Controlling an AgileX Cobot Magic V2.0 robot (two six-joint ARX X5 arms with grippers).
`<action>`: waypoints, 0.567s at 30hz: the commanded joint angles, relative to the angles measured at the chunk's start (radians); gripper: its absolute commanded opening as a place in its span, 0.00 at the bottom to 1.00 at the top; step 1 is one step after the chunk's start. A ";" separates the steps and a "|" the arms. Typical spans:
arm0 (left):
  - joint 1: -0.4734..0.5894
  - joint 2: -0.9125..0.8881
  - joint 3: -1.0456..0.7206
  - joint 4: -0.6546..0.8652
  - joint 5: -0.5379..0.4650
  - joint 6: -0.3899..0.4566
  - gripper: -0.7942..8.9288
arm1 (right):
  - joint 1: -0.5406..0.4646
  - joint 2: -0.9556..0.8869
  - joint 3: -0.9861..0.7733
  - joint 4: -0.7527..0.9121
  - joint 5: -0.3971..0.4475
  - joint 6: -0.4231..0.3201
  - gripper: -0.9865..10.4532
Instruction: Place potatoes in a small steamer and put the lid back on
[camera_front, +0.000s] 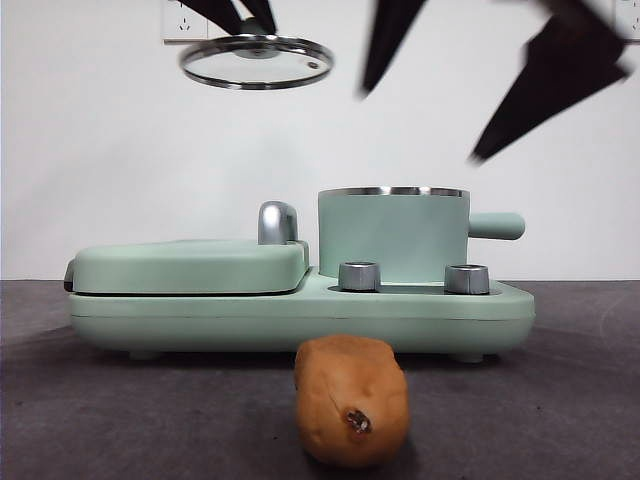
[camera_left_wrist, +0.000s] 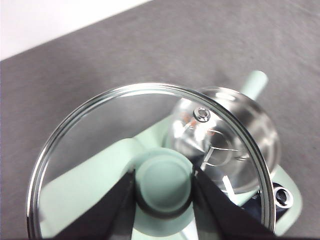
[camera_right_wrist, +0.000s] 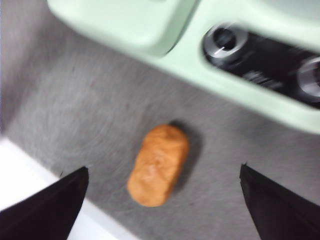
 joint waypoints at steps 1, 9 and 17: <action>0.017 -0.005 0.034 0.013 0.009 0.010 0.10 | 0.056 0.097 0.017 0.021 0.004 0.074 0.51; 0.077 -0.005 0.034 0.005 0.009 0.010 0.10 | 0.146 0.329 0.017 0.085 -0.006 0.089 0.51; 0.108 -0.005 0.034 0.005 0.009 0.006 0.10 | 0.179 0.468 0.017 0.096 0.006 0.089 0.50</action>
